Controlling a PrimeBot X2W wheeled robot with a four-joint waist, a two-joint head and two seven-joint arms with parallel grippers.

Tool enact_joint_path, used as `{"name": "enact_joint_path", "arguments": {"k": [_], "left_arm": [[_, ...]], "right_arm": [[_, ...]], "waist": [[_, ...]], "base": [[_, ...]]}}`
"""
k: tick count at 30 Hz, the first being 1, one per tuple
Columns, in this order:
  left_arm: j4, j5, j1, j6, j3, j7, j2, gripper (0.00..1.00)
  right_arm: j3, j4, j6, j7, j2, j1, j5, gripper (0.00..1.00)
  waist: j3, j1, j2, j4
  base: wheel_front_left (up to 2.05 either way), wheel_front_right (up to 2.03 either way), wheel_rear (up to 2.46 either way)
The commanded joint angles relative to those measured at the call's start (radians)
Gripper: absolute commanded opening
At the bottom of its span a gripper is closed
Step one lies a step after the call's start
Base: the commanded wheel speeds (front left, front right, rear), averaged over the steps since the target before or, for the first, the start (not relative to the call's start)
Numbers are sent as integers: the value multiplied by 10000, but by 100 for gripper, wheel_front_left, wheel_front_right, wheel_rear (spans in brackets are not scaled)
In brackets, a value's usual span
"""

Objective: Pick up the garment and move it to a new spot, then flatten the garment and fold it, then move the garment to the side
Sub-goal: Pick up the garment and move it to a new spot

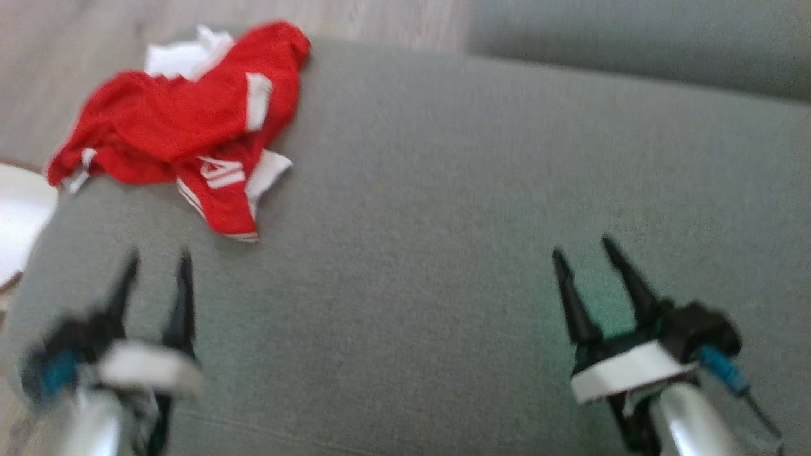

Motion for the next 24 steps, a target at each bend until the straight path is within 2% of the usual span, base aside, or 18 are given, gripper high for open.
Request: {"name": "enact_joint_path", "arguments": {"k": [1, 5, 9, 13, 19, 23, 24], "left_arm": [[-337, -317, -1459, 20, 184, 357, 737, 100], [177, -825, -3476, 18, 61, 1257, 1673, 100], [1275, -983, -5139, 18, 134, 1936, 2140, 100], [2332, -1054, -6138, 19, 139, 2285, 2293, 100], [4997, -582, -7704, 179, -316, 2808, 2728, 100], [5778, -500, -7978, 298, -416, 2814, 2700, 100], [5976, -499, -8038, 311, -432, 2748, 2675, 48]], "right_arm": [[166, -523, 77, -136, -344, -695, -116, 100], [303, -917, 77, -136, -781, -1043, -202, 100], [539, -1202, 77, -136, -1175, -1174, -209, 100], [573, -1466, 77, -136, -1400, -1189, -197, 100], [693, -1983, 77, -136, -1819, -1080, -188, 100], [652, -2131, 77, -136, -1908, -931, -198, 100], [629, -2163, 77, -136, -1927, -871, -198, 100]], "waist": [[1559, -1, 0, -598], [2611, -1, 0, -811], [3211, -1, 0, -1061], [3528, -1, 0, -1244], [3976, -1, 0, -1693], [4003, -1, 0, -1856], [3986, -1, 0, -1891]], "base": [[0, 0, 0], [0, 0, 0], [0, 0, 0], [0, 0, 0], [0, 0, 0], [0, 0, 0], [0, 0, 0]]}}
